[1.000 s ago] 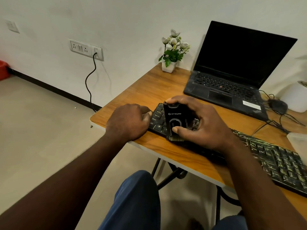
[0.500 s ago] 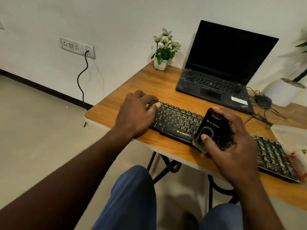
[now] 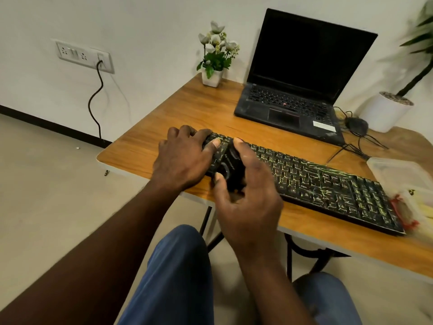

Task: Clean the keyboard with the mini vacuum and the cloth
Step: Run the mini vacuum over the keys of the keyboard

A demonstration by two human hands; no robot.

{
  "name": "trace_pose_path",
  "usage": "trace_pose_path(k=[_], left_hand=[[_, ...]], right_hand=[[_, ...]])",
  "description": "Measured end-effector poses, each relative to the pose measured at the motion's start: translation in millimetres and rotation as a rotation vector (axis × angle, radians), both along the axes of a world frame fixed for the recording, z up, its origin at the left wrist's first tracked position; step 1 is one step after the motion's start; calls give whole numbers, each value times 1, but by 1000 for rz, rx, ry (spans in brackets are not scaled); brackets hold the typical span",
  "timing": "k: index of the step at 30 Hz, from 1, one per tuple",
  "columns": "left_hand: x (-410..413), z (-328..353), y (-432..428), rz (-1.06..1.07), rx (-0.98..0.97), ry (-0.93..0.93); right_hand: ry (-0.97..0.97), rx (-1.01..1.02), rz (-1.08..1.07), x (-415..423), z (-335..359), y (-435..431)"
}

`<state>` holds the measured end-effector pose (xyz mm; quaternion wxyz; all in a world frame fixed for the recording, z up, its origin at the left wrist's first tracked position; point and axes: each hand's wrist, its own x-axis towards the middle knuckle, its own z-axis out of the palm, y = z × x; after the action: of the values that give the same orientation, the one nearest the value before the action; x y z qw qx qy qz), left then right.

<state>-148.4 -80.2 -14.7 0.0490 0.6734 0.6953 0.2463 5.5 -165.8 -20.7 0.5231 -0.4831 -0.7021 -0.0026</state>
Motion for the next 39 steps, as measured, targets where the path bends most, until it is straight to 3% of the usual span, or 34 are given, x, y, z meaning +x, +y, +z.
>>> trace_pose_path(k=[4,15,23,29,35,39], left_hand=[[1,-2,1,-4,11,-10],[0,-2,1,-6,15,-12],[3,0,-2,0,13,-17],[3,0,-2,-1,7,-17],[2,0,-2,-7,5,-15],[2,0,-2,-6,5,-14]], right_hand=[[7,-12,17,3,-1,2],[97,-36,-381,81,0,-22],[69,-12,-147,29,-2,-20],[167,35,-403,64,-7,-26],[185,-36,-207,46,-2,-19],[213,52,-349,59,-5,-21]])
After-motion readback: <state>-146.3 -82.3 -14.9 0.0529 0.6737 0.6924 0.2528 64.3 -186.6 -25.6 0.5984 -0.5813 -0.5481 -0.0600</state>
